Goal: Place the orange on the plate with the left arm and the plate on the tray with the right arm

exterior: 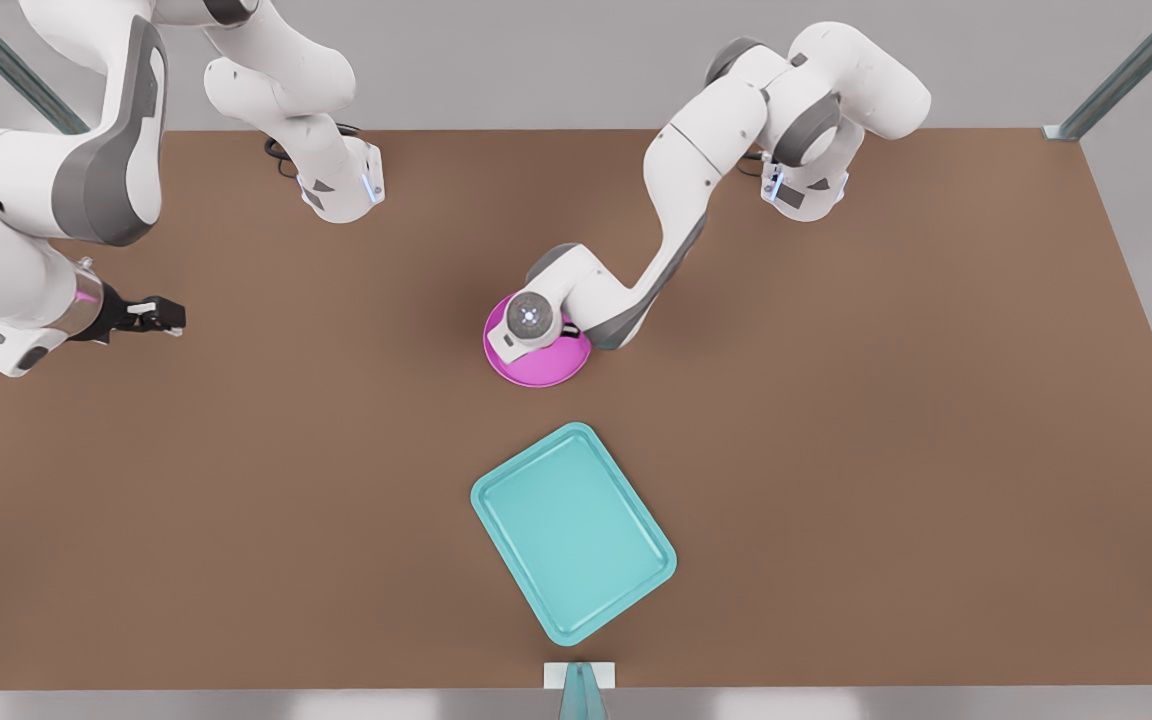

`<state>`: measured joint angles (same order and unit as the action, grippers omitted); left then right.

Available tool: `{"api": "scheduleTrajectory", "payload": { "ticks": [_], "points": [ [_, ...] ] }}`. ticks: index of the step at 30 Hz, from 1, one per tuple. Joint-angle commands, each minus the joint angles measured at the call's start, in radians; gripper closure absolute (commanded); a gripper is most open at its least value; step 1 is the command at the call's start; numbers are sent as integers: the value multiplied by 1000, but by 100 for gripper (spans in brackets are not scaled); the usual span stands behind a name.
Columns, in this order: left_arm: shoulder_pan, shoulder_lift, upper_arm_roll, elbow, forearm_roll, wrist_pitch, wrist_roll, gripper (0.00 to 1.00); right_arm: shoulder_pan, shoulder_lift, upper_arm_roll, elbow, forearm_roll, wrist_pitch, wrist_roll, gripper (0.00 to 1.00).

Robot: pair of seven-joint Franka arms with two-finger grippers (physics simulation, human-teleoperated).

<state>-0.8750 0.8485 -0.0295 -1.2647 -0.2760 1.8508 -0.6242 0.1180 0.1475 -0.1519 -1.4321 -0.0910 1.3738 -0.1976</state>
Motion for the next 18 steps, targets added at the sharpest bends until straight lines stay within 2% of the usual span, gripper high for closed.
{"api": "scheduleTrajectory", "payload": {
  "ticks": [1, 2, 3, 5, 6, 7, 8, 9, 10, 11, 13, 18],
  "points": [
    [33, -51, 40, 4, -3, -91, -293, 0, 2, -3, 0, -1, 1, -5, 4, 0],
    [140, -198, 109, 5, -5, -315, -201, 0, 9, 3, 0, -10, 5, -7, 0, 0],
    [240, -321, 199, 82, 6, -505, -77, 0, 15, 66, 3, -33, 121, -45, 0, 0],
    [246, -338, 476, 243, 18, -665, 158, 0, 117, 237, 8, -33, 381, -61, 6, 0],
    [245, -353, 552, 251, 21, -674, 193, 0, 189, 325, 8, -28, 482, -6, 7, 0],
    [246, -358, 563, 251, 53, -702, 225, 0, 276, 354, 8, -42, 505, 111, 12, 0],
    [319, -401, 499, 252, 69, -722, 391, 0, 377, 343, 9, -128, 510, 310, 82, 0],
    [525, -456, 242, 243, 138, -708, 406, 0, 465, 343, 8, -200, 528, 476, 107, 0],
    [602, -555, 91, 84, 254, -592, 411, 0, 508, 322, 20, -286, 530, 623, 148, 0],
    [626, -655, 80, -59, 261, -493, 414, 0, 552, 302, 48, -369, 530, 767, 211, 0],
    [626, -640, 83, -39, 270, -524, 403, 0, 605, 299, 84, -472, 530, 949, 385, 0],
    [626, -626, 80, -2, 253, -604, 410, 0, 589, 253, 92, -614, 568, 949, 411, 0]
  ]
}}
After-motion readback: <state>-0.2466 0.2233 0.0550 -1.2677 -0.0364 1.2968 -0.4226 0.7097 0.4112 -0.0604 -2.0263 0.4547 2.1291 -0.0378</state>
